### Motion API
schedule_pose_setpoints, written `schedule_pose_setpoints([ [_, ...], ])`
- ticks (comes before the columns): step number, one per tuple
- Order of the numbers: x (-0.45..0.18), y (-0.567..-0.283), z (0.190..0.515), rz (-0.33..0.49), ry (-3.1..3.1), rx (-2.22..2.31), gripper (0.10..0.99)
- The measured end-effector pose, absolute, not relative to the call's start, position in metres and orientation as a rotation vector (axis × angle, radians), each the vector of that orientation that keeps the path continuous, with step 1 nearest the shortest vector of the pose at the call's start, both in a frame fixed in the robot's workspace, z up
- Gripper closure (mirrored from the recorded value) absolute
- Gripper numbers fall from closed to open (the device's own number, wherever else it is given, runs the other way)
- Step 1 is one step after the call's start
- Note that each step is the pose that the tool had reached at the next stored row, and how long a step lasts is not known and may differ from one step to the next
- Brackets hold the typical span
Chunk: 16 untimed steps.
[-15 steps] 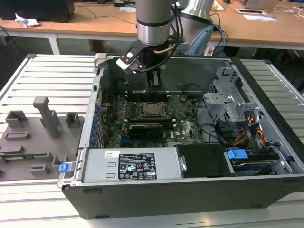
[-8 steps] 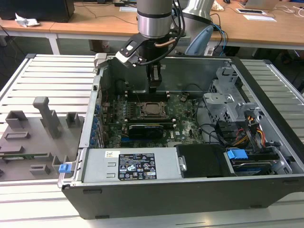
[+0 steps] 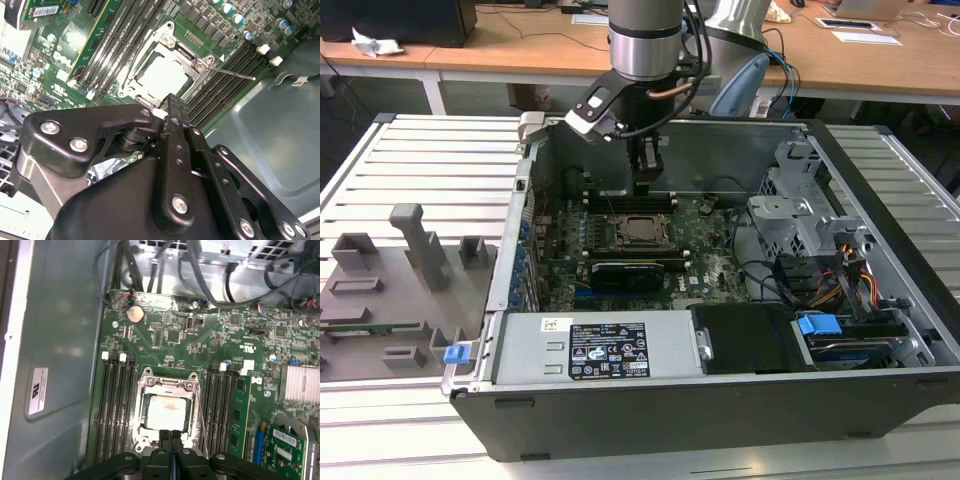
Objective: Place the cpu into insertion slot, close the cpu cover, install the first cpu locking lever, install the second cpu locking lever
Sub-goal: 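Install the first cpu locking lever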
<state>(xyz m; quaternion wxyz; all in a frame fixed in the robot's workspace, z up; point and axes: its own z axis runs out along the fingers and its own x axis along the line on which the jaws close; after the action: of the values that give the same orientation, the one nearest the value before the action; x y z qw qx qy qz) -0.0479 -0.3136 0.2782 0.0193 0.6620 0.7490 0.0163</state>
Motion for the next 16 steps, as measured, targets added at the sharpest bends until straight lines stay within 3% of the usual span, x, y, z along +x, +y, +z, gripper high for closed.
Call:
schedule_pose_setpoints([
  [16, -0.0478, -0.3137, 0.2782, 0.053, 2.385, 1.986, 0.98],
])
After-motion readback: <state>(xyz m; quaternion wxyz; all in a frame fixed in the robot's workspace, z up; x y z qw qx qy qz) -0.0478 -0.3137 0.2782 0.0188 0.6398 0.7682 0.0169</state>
